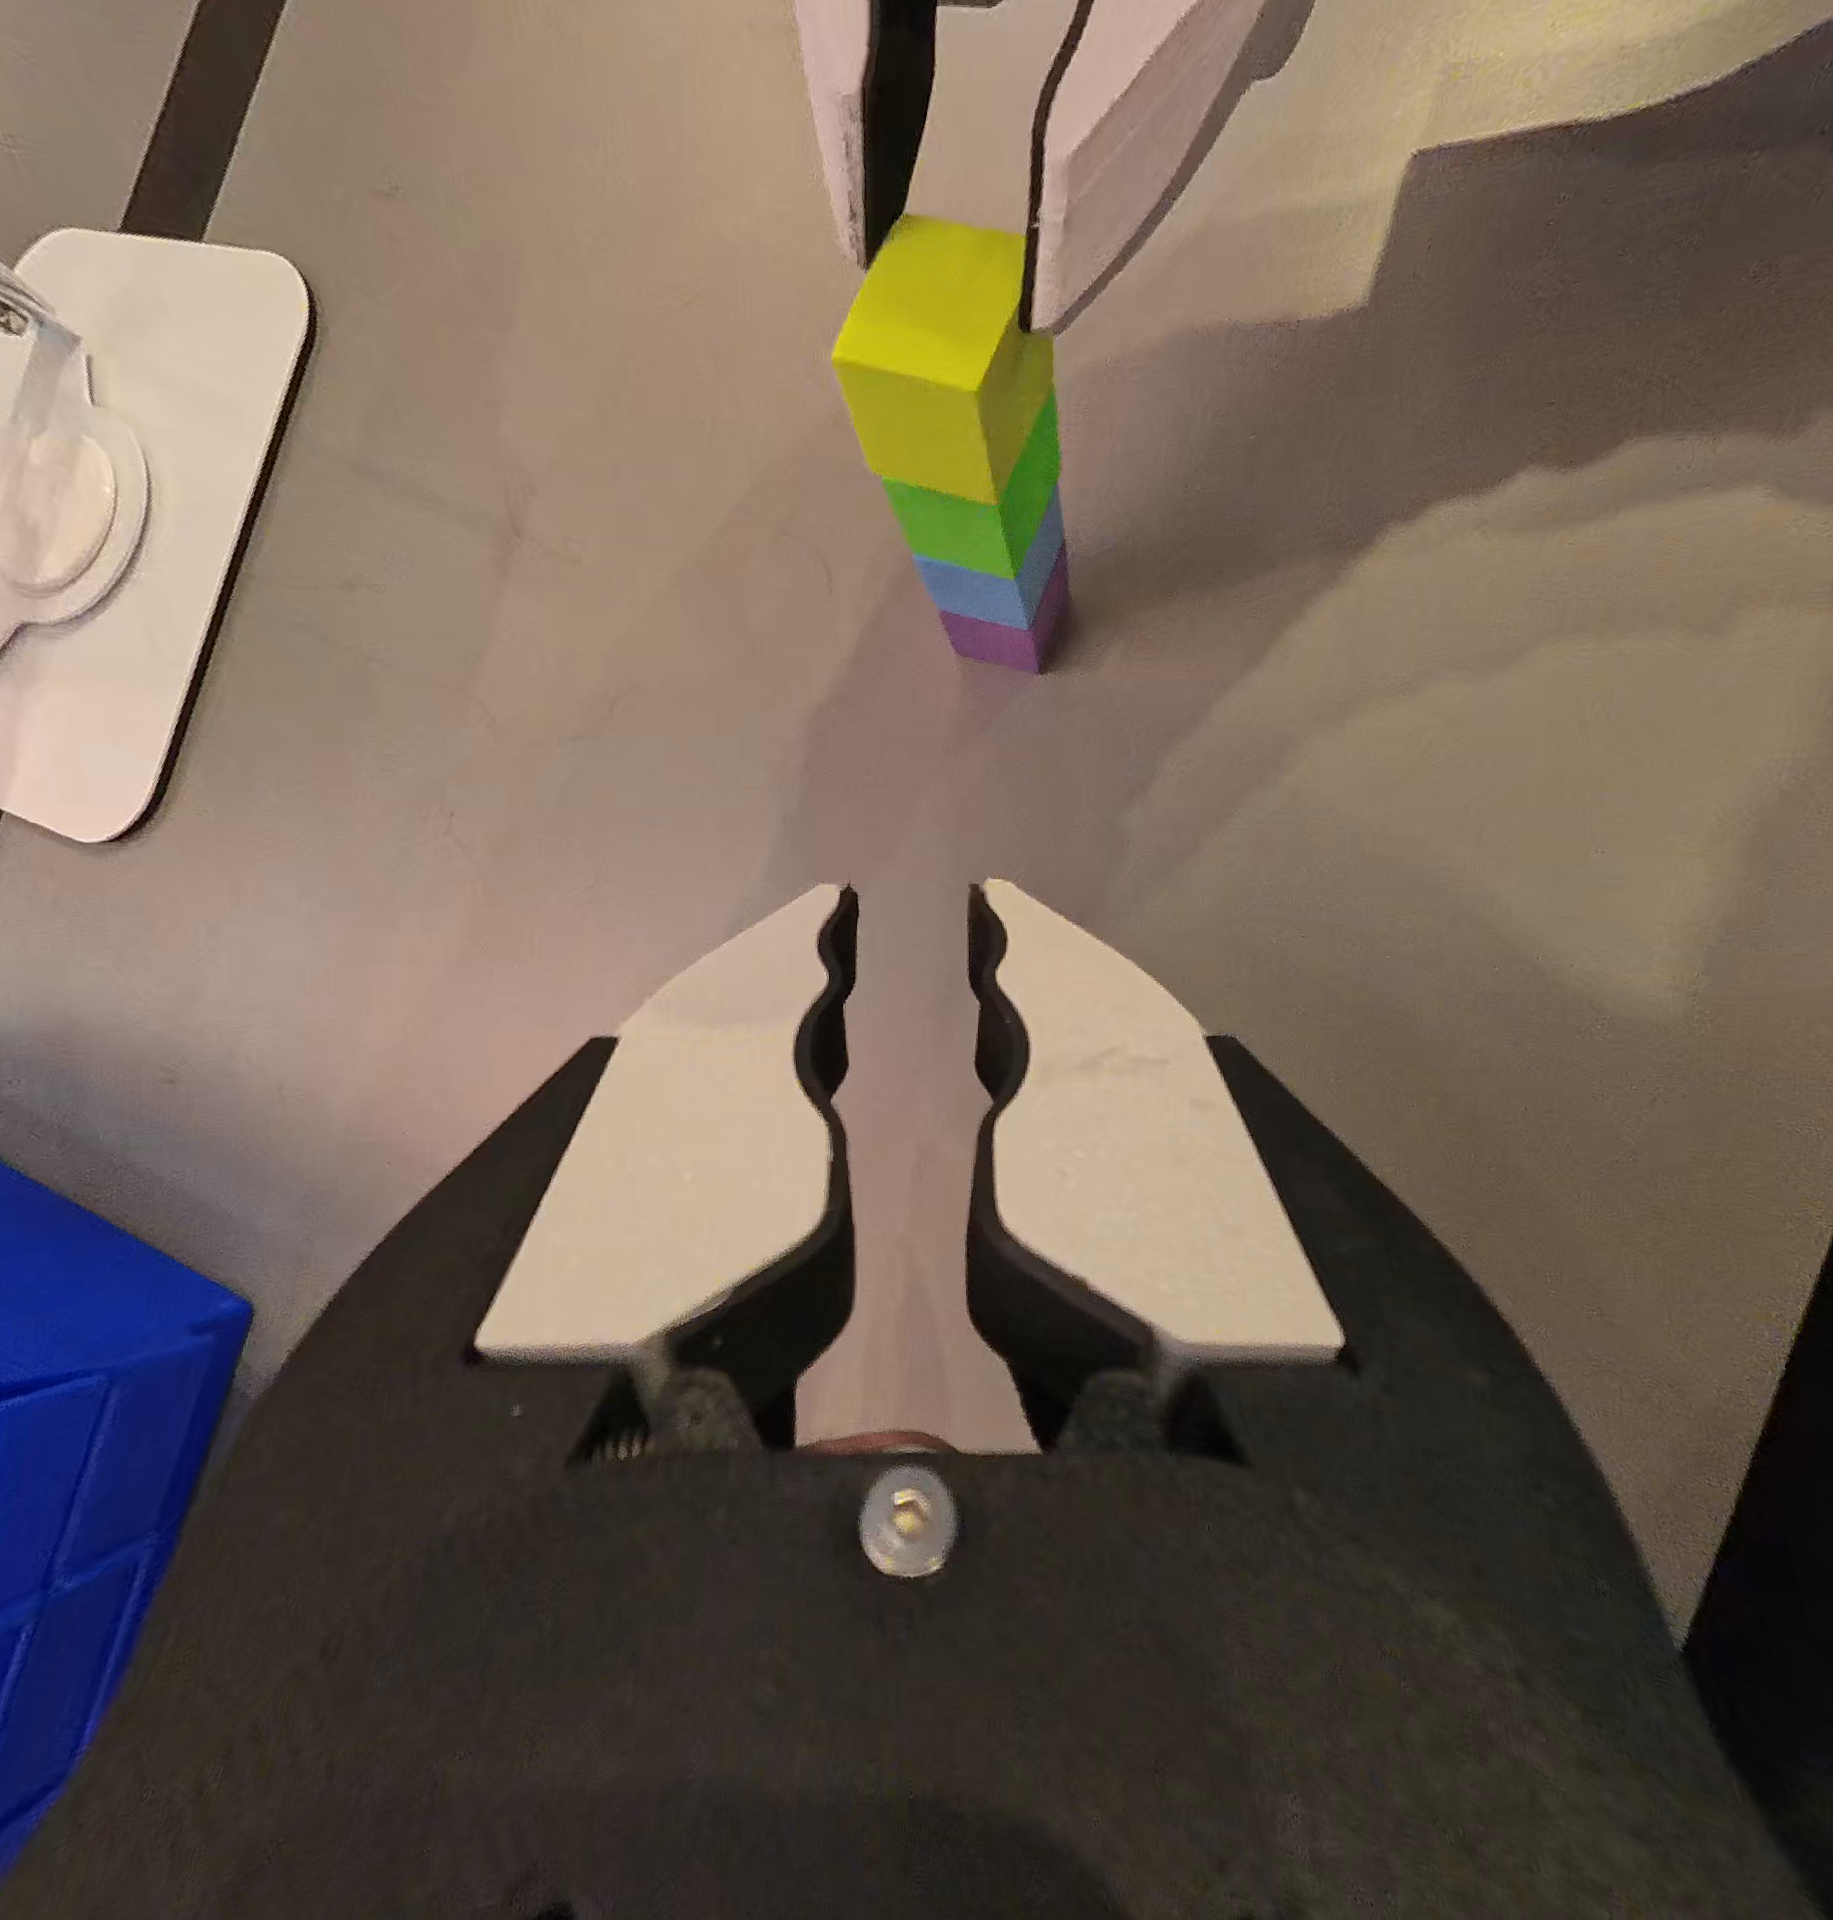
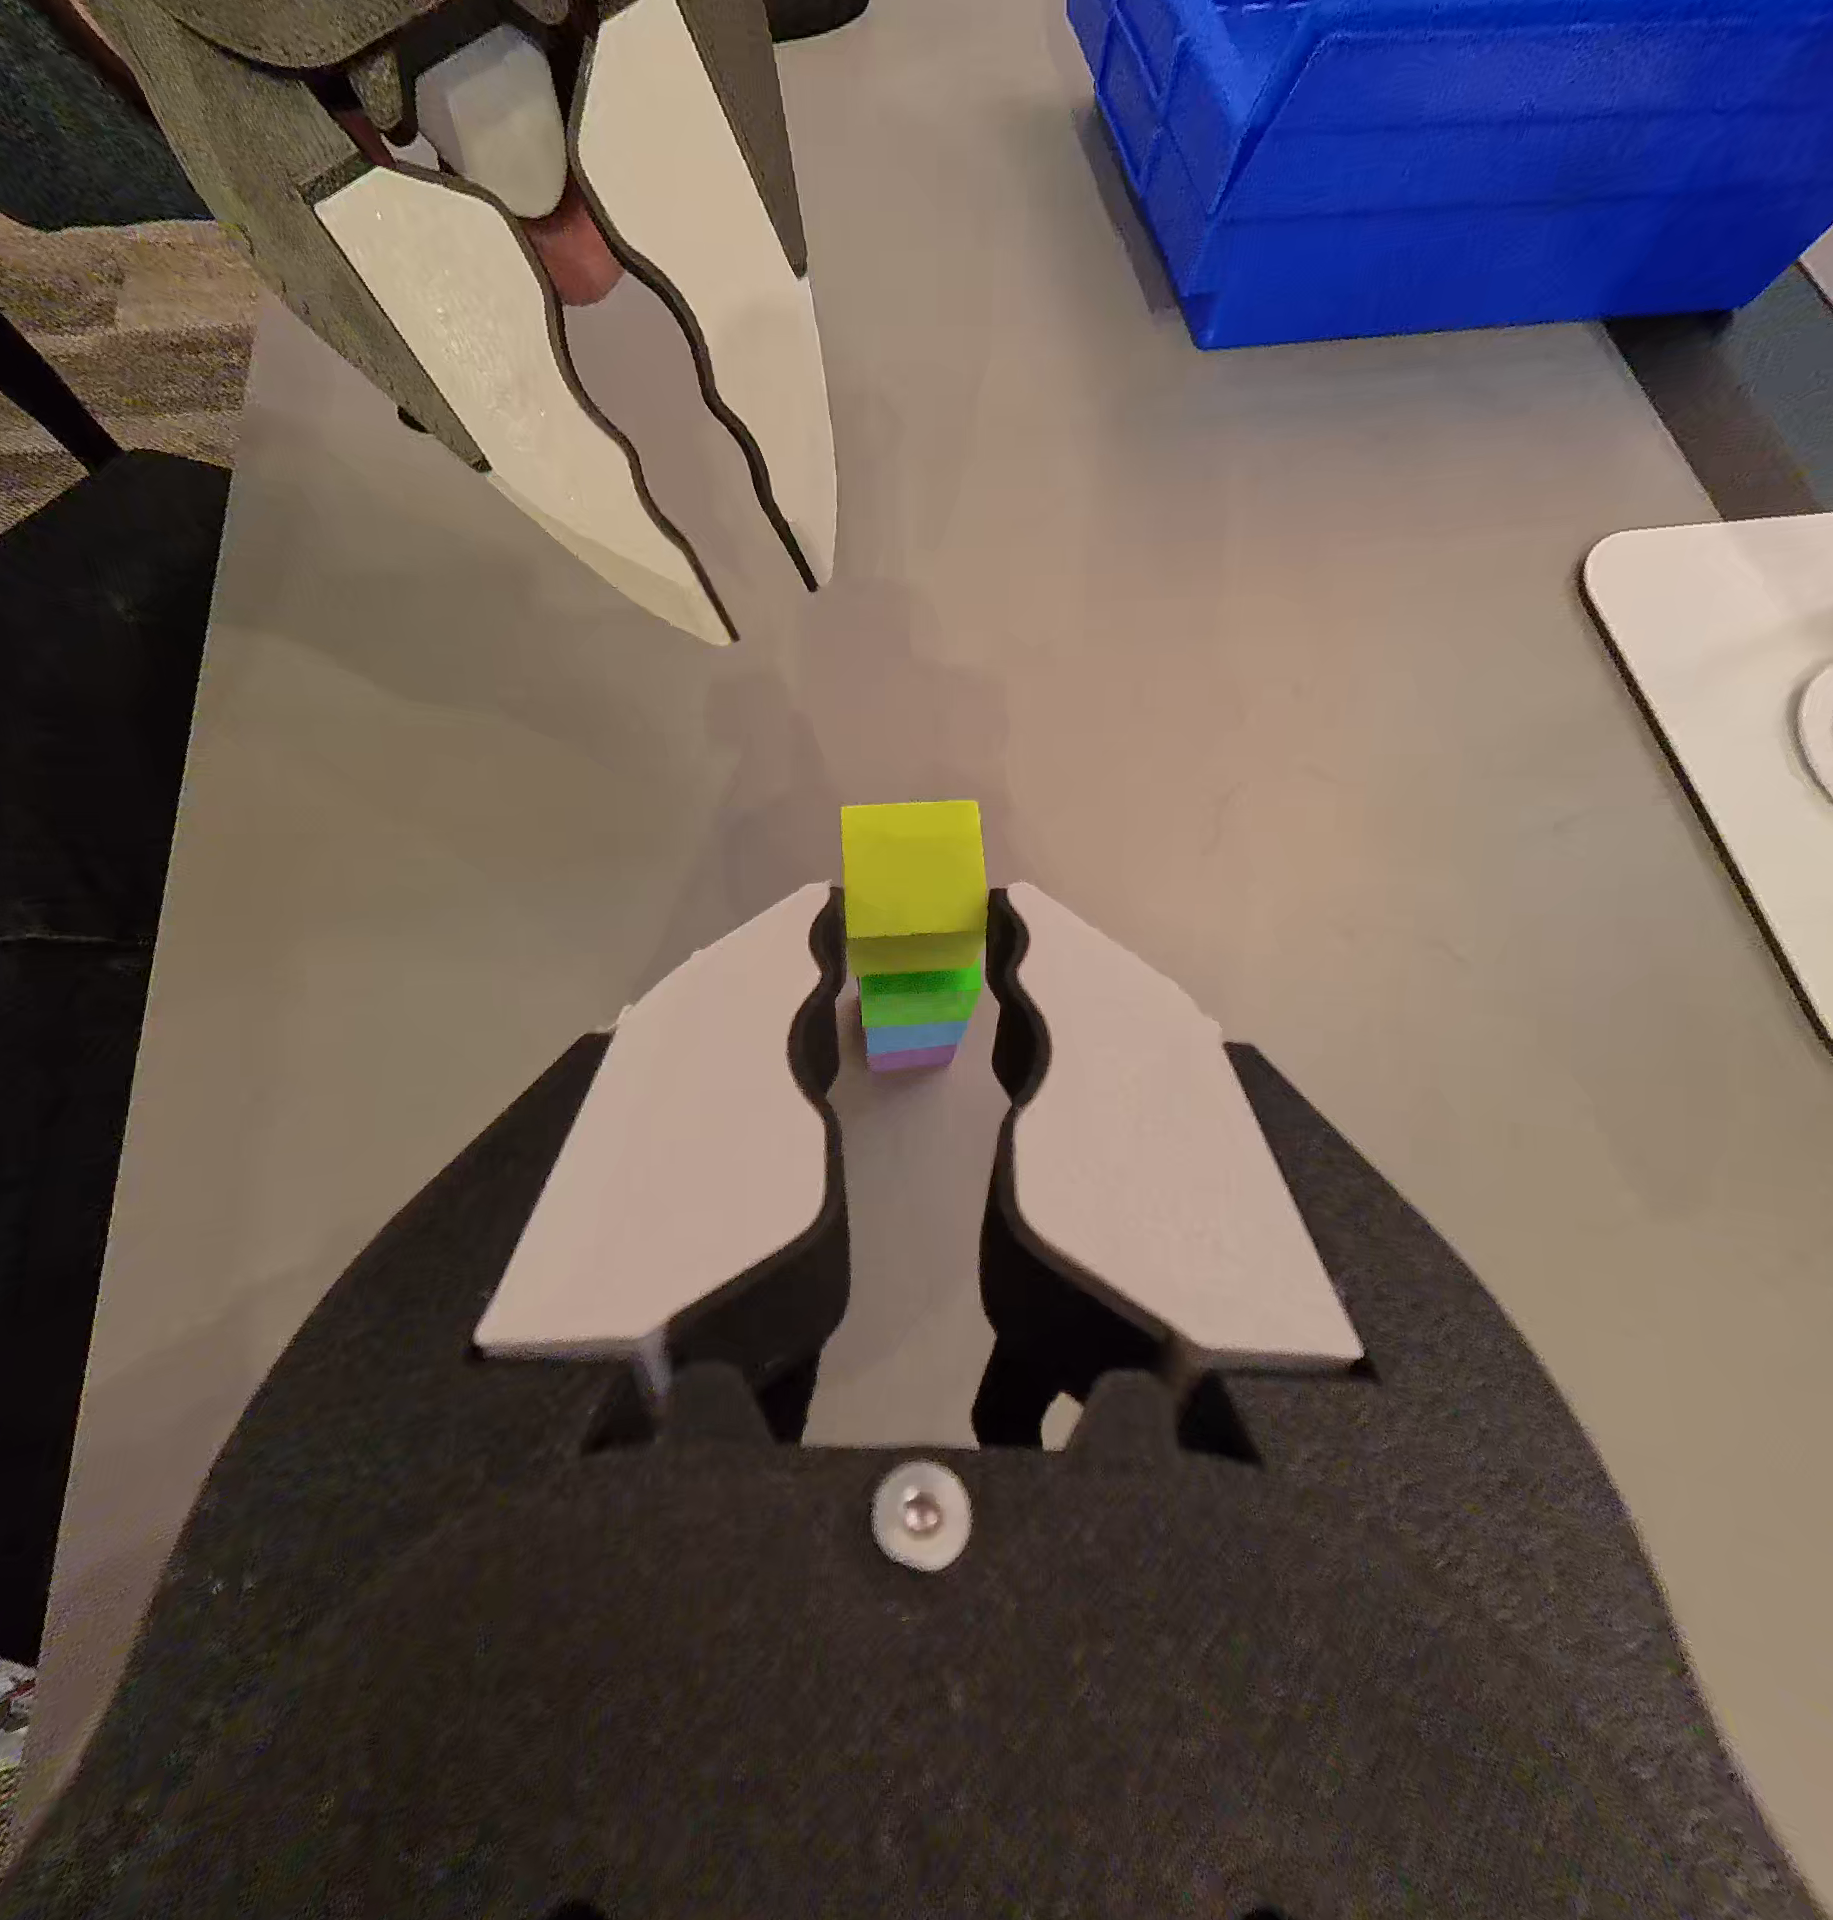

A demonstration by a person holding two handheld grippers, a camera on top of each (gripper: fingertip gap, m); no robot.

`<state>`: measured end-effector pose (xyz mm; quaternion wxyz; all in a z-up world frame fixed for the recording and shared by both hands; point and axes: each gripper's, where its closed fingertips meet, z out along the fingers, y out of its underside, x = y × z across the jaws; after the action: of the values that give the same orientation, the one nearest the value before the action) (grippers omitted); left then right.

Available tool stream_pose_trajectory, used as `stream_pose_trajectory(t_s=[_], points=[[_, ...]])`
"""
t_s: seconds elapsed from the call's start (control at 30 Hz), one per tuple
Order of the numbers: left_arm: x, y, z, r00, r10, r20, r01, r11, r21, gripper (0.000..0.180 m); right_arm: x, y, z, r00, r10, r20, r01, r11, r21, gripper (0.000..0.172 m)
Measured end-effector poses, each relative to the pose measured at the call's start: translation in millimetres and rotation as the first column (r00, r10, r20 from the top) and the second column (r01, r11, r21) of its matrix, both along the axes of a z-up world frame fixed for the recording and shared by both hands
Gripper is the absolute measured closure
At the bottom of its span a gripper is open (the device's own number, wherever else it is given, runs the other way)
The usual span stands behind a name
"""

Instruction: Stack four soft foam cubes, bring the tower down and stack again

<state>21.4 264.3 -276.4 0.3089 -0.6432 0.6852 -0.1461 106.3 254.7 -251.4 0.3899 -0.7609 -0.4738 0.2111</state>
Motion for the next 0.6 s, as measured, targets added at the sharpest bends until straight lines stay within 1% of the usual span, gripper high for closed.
stream_pose_trajectory(t_s=[0.6], points=[[-2.2,0.4,-4.1,1.0,-0.004,-0.018,0.004,1.0,0.003,0.161,1.7,1.1,-2.3,0.999,0.018,0.027,-0.017,1.0,-0.013,0.146]])
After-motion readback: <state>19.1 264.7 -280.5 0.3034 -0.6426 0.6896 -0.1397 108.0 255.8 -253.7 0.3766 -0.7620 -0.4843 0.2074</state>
